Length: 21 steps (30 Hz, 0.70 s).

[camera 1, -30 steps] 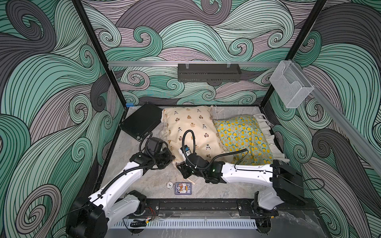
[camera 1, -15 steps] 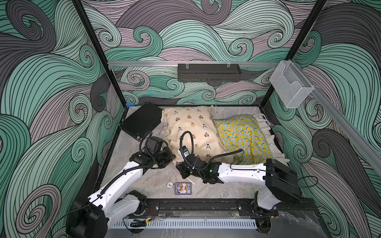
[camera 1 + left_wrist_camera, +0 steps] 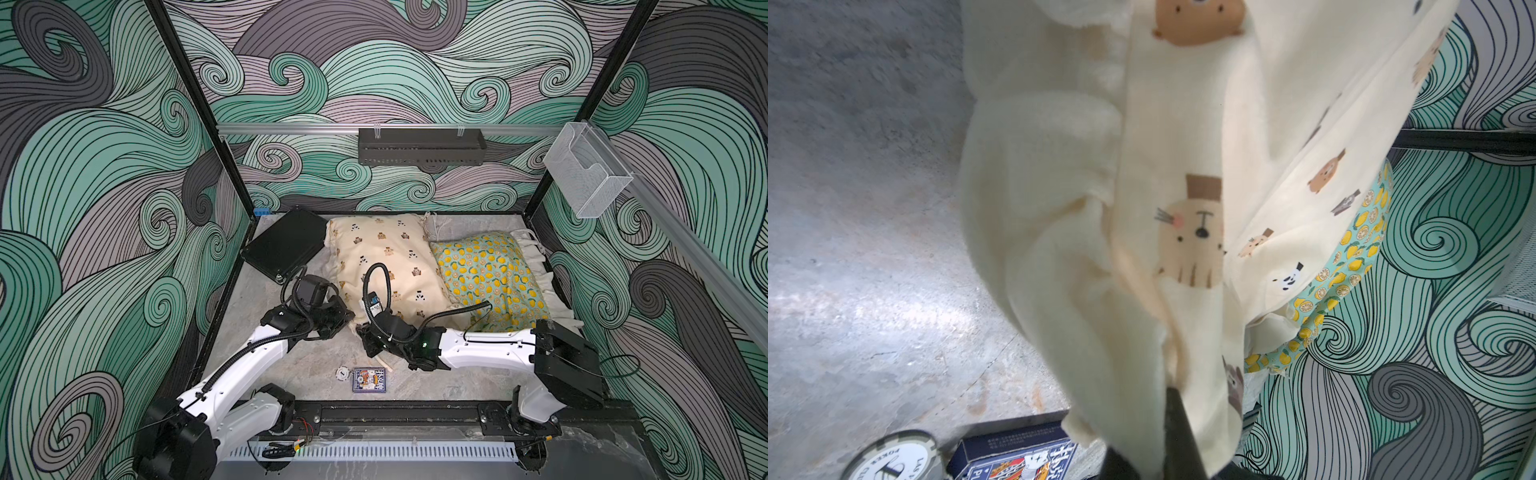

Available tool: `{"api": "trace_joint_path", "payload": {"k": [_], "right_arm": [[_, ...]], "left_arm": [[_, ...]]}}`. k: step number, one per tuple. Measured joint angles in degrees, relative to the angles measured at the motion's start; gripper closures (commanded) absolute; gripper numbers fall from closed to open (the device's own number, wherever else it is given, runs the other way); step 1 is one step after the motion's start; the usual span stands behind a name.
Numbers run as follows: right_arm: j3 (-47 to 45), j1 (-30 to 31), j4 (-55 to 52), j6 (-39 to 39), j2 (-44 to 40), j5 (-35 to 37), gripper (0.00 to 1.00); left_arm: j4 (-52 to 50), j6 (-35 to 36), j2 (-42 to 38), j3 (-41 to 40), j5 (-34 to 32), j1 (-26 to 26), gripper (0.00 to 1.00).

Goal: Zip up pillowcases
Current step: Zip the zipper on the pillowcase.

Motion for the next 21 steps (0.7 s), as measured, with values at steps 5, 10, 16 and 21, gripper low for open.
{"api": "trace_joint_path", "payload": {"k": [5, 10, 16, 21], "right_arm": [[-0.1, 0.0, 0.6, -1.2, 0.0, 1.0, 0.79], [-0.1, 0.0, 0.9, -1.9, 0.0, 1.6, 0.82], [-0.1, 0.0, 1.3, -2.3, 0.0, 1.9, 0.87], [-0.1, 0.0, 1.3, -2.4, 0.0, 2.0, 0.91]], "left_arm": [[0.0, 0.0, 0.0, 0.0, 0.2, 0.0, 1.00], [0.0, 0.0, 0.0, 0.0, 0.3, 0.0, 1.00], [0.0, 0.2, 0.1, 0.1, 0.3, 0.0, 1.00], [0.0, 0.3, 0.1, 0.1, 0.3, 0.0, 1.00]]}}
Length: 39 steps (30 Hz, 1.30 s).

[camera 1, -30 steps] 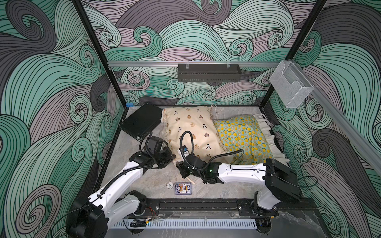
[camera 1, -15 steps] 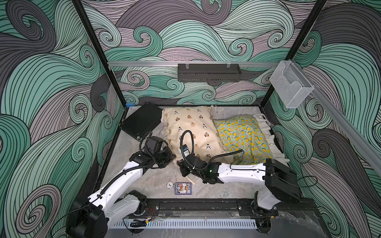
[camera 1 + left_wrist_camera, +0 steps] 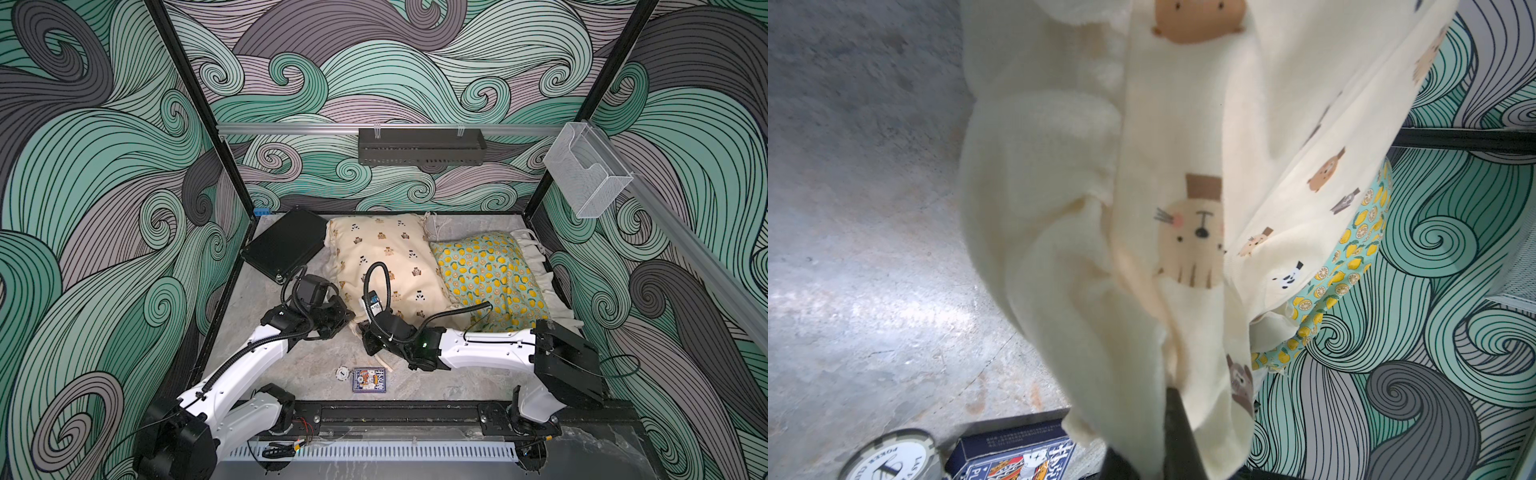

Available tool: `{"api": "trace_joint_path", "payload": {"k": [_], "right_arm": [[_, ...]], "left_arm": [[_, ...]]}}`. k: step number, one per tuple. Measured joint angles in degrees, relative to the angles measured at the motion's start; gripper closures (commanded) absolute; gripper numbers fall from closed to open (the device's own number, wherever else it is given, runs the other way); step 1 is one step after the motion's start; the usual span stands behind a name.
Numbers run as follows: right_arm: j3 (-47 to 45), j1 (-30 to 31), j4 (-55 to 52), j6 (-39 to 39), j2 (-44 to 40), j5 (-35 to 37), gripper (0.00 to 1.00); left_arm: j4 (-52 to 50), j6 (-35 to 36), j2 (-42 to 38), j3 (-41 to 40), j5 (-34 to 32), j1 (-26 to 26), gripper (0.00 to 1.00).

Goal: Zip up pillowcases
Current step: Zip the zipper on the pillowcase.

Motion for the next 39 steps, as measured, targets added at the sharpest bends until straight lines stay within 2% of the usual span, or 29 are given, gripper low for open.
{"api": "trace_joint_path", "payload": {"k": [19, 26, 39], "right_arm": [[0.0, 0.0, -0.7, 2.4, 0.0, -3.7, 0.98], [0.0, 0.0, -1.9, 3.3, 0.0, -4.8, 0.98], [0.0, 0.0, -3.7, 4.2, -1.5, -5.2, 0.98]], "left_arm": [[-1.5, 1.2, -2.0, 0.2, -2.9, 0.7, 1.00], [-3.1, 3.1, -4.7, 0.2, -4.1, 2.9, 1.00], [-4.6, 5.6, -4.9, 1.2, -3.4, 6.8, 1.00]]}}
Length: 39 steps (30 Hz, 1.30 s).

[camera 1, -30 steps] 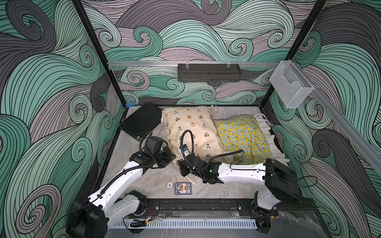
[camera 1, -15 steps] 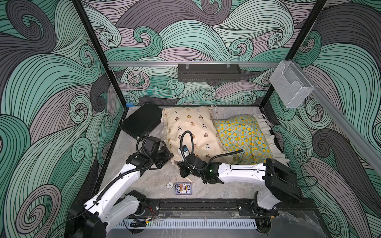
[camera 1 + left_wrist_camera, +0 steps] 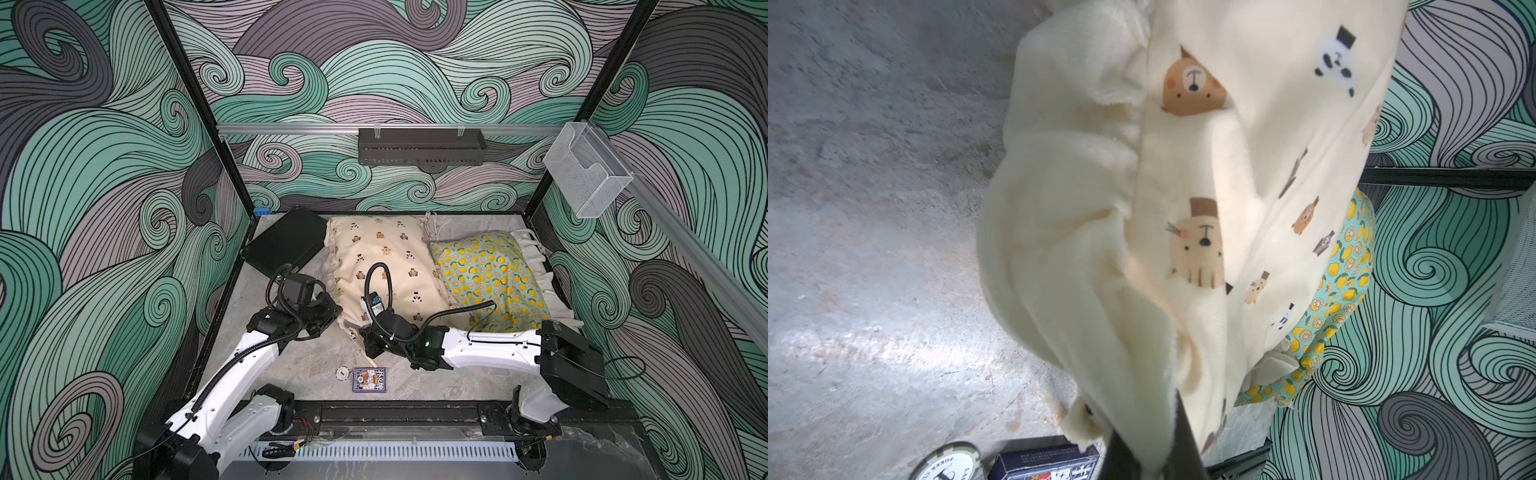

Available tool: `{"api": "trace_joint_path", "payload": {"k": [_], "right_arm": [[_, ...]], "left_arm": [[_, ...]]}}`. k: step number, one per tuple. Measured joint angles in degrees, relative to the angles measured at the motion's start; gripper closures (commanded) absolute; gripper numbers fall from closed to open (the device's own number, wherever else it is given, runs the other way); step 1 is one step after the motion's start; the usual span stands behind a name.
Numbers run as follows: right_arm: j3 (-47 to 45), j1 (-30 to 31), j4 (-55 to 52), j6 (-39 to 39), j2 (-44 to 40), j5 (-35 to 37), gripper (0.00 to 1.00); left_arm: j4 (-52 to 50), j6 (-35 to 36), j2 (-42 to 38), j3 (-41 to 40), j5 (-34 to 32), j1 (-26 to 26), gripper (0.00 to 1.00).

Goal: Zip up pillowcases
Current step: Zip the zipper on the pillowcase.

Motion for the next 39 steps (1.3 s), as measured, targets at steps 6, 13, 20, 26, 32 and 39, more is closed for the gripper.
{"api": "trace_joint_path", "payload": {"k": [6, 13, 20, 26, 32, 39], "right_arm": [[0.0, 0.0, -0.4, 0.0, -0.5, 0.0, 0.97], [-0.2, -0.1, -0.7, 0.0, -0.5, 0.0, 0.97], [-1.1, -0.1, -1.8, -0.1, -1.4, 0.1, 0.97], [-3.0, -0.5, -2.9, -0.1, -3.5, 0.2, 0.97], [-4.6, -0.9, -3.7, -0.2, -5.3, 0.3, 0.97], [-6.6, -1.5, -4.2, -0.1, -7.6, 0.9, 0.97]], "left_arm": [[-0.6, 1.2, 0.1, 0.1, 1.4, 2.5, 1.00], [-1.3, 2.6, 0.1, 0.1, 3.1, 6.2, 1.00], [-2.1, 3.9, 0.1, 0.1, 4.6, 9.8, 1.00], [-2.3, 4.4, 0.1, 0.1, 5.2, 11.9, 1.00], [-2.4, 4.9, 0.1, 0.1, 5.6, 13.2, 1.00], [-3.1, 5.4, 0.1, 1.3, 5.6, 14.4, 1.00]]}}
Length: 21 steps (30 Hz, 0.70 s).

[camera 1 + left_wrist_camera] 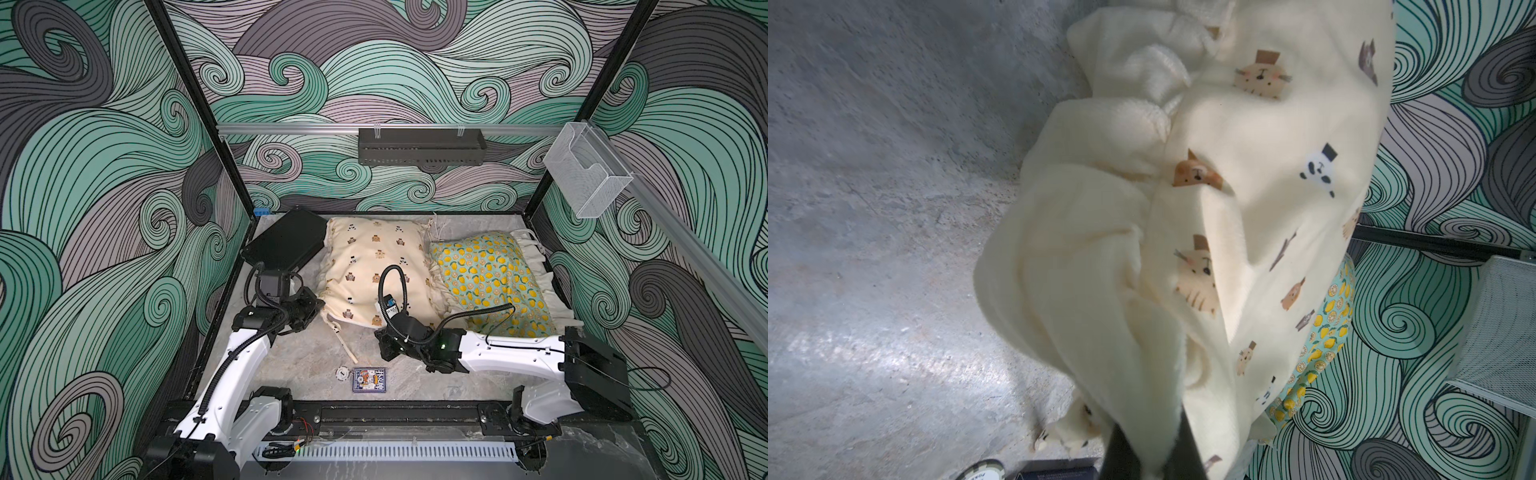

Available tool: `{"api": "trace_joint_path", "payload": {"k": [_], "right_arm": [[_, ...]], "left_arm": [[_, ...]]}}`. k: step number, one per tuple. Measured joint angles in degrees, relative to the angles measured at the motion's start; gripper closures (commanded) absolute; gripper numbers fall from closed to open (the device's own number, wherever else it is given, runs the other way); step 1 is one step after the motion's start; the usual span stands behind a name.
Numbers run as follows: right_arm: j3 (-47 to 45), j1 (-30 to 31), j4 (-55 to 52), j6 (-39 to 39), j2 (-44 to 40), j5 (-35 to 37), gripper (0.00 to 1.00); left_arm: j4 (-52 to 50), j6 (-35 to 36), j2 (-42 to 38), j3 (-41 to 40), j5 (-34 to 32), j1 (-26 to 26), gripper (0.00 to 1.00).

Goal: Zip up pillowcases
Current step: Zip the zipper on the pillowcase.

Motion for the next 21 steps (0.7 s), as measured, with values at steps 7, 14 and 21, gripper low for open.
{"api": "trace_joint_path", "payload": {"k": [7, 14, 21], "right_arm": [[-1.4, -0.7, -0.5, 0.2, -1.6, 0.3, 0.97], [-3.6, -1.4, -1.4, 0.6, -2.6, 0.3, 0.97], [-5.4, -1.9, -1.8, 1.3, -4.6, 0.4, 0.97]], "left_arm": [[-0.2, 0.2, 0.0, 0.3, 0.3, 1.0, 1.00], [-0.3, 0.8, -0.2, 0.3, 0.3, 2.4, 1.00], [-0.4, 1.2, -0.2, 0.3, 0.5, 3.2, 1.00]]}}
